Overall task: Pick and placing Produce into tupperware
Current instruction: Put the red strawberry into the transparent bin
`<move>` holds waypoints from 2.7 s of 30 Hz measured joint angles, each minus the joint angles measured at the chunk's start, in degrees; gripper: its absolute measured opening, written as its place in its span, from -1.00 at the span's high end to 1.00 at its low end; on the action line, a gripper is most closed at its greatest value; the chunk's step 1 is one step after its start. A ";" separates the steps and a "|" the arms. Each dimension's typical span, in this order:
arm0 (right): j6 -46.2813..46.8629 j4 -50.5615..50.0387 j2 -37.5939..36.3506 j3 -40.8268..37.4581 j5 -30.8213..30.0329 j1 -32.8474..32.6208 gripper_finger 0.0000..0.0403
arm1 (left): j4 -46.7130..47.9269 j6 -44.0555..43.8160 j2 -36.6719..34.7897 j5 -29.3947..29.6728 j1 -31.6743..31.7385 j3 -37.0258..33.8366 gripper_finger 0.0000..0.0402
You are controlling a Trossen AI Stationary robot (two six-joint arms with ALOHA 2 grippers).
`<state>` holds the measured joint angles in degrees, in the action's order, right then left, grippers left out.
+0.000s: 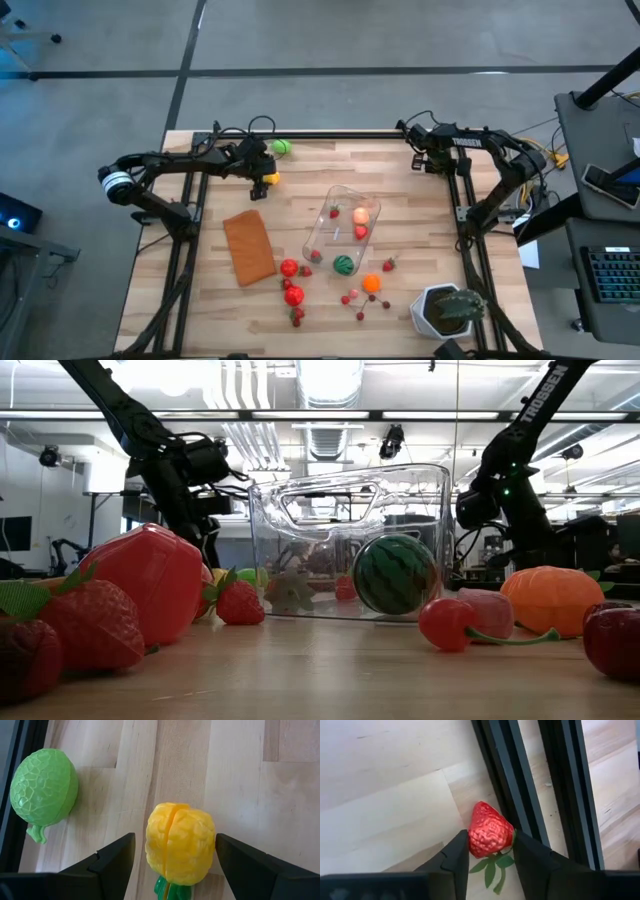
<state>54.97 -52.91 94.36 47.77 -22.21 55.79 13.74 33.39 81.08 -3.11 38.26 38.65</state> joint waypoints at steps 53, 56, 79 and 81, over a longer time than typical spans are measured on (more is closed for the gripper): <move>63.40 17.26 -6.29 1.04 -10.36 -12.68 -0.20 | 0.09 -0.02 0.00 0.17 -0.02 -0.02 -0.30; 68.49 16.43 -4.95 1.68 -13.01 -12.35 -0.17 | 0.07 -0.02 0.00 0.17 -0.02 -0.02 -0.30; 13.76 -17.20 -0.18 25.94 -9.96 -23.40 -0.04 | -0.23 0.00 -0.31 0.39 -0.02 -0.02 -0.30; 10.63 -20.36 1.91 29.58 -5.15 -22.81 -0.04 | -0.67 -0.01 -0.33 0.39 -0.01 -0.02 -0.30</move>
<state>65.61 -73.26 96.28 77.35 -27.36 32.98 13.06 33.38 80.75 -2.72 38.25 38.63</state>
